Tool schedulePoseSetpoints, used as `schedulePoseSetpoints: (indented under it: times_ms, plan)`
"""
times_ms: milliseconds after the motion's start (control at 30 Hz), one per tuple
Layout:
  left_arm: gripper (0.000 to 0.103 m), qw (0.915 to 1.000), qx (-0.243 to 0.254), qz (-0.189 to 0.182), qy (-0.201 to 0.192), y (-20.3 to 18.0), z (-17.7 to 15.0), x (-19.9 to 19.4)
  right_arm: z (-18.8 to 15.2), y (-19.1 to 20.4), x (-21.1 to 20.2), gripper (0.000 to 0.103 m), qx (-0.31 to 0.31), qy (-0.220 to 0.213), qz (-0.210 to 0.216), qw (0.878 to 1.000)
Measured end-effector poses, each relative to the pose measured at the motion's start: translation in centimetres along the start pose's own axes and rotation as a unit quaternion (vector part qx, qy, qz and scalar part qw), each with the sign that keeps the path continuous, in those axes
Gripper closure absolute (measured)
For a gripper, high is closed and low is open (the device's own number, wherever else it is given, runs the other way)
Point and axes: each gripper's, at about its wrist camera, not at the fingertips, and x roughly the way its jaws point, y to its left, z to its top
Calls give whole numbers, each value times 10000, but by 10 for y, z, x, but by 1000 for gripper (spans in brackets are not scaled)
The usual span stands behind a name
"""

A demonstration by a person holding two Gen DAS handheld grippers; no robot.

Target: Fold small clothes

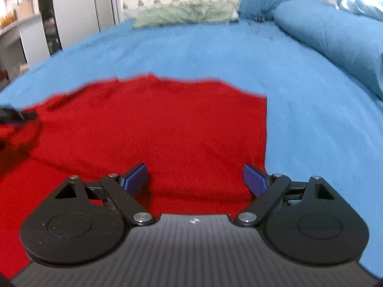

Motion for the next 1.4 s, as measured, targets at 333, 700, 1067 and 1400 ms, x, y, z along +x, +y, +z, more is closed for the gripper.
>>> schedulePoseSetpoints:
  times_ms: [333,700,1067,1400]
  plan:
    - [27,9996,284,-72,-11,7,-7,-5,54,-28,92,0,549,144,-389,9976]
    - [19,9987,277,351,-259,-8,13,-75,84,1,16,0,627,-133,68,9979]
    - [0,9908,88,978,-930,14,38,-215,131,110,-93,0,106,-207,1095,9937]
    - [0,9748,-737,1863,-978,129,18,-255,109,225,-106,0,-404,25,1620,9860]
